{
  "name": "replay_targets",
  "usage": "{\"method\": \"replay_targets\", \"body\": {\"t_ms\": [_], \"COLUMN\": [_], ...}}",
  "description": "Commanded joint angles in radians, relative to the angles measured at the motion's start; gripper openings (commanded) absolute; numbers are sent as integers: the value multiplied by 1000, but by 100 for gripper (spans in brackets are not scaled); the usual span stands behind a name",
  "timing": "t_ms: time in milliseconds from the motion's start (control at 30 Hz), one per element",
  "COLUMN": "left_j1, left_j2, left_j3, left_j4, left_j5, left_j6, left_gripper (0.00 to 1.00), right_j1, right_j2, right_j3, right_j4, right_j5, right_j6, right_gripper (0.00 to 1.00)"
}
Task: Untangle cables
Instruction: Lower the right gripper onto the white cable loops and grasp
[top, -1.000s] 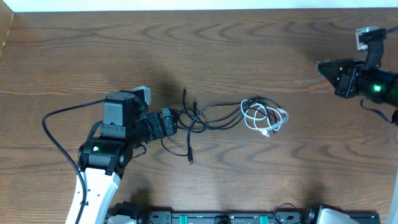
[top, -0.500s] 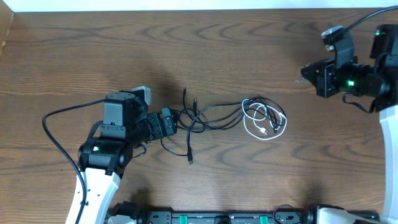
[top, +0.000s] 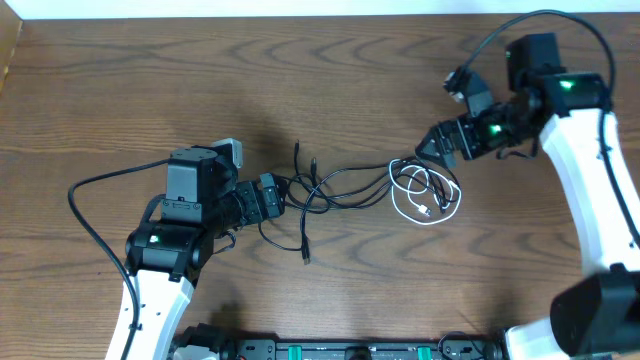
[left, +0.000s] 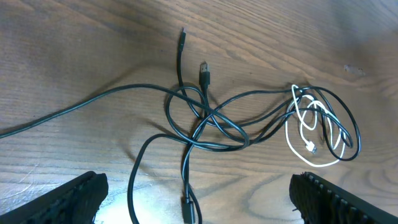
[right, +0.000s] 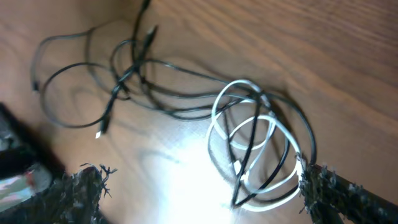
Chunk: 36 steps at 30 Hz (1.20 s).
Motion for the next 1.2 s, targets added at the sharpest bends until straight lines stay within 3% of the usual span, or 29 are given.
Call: {"method": "replay_targets", "body": {"t_ms": [0, 100, 300, 467, 867, 1167], "left_j1": [4, 4, 4, 4, 4, 4], "left_j2": [1, 1, 1, 1, 1, 1], "left_j3": [21, 21, 21, 21, 21, 21], "left_j4": [-2, -2, -2, -2, -2, -2], "left_j5": [8, 8, 8, 8, 8, 8], "left_j6": [6, 6, 6, 6, 6, 6], "left_gripper": [98, 98, 98, 98, 98, 98], "right_j1": [-6, -24, -59, -59, -60, -3], "right_j2": [61, 109, 229, 283, 297, 299], "right_j3": [-4, -4, -4, -4, -9, -92], "right_j4": [52, 99, 90, 86, 53, 110], "right_j5": [96, 135, 136, 161, 298, 294], "right_j6": [124, 195, 188, 189, 185, 182], "right_gripper": [99, 99, 99, 90, 79, 79]}}
